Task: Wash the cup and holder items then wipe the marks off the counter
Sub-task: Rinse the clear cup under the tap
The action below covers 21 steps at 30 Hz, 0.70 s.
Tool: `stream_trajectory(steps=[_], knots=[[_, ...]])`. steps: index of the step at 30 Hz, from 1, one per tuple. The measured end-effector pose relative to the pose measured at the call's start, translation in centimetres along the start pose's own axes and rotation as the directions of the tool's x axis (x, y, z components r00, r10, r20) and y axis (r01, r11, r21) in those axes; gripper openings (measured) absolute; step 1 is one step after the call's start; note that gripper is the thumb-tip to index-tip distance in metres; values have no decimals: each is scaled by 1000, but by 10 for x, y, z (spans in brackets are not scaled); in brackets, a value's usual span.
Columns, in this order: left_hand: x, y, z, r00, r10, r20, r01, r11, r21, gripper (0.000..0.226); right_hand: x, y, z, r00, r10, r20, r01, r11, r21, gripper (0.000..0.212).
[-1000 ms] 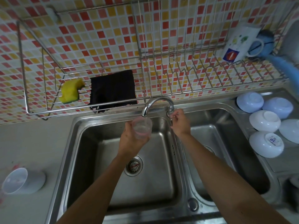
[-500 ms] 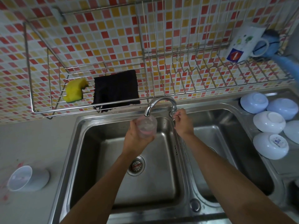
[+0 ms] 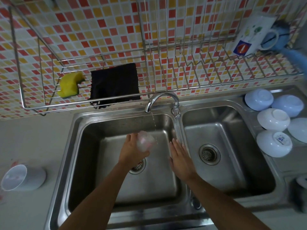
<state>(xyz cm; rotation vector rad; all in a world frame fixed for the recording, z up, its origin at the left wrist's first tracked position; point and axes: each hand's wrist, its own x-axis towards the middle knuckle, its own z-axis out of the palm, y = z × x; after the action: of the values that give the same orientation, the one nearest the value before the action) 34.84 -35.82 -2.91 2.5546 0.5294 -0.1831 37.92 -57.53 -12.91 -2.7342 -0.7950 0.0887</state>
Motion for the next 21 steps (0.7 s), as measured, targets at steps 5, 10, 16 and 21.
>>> stream_trajectory(steps=[5,10,16,21], knots=[[-7,-13,7,989,-71,131,64,996,55,82,-5,-2,-2,999,33,14,-32,996,-87,61],[-12,-23,10,969,-108,224,71,984,166,83,-4,-5,-4,994,86,70,-77,989,-123,63],[-16,-38,14,966,-107,234,19,937,350,84,-3,-6,-2,992,101,73,-90,987,-134,62],[-15,-45,13,964,-107,244,-12,897,443,83,-3,-7,-3,993,95,73,-85,988,-128,60]])
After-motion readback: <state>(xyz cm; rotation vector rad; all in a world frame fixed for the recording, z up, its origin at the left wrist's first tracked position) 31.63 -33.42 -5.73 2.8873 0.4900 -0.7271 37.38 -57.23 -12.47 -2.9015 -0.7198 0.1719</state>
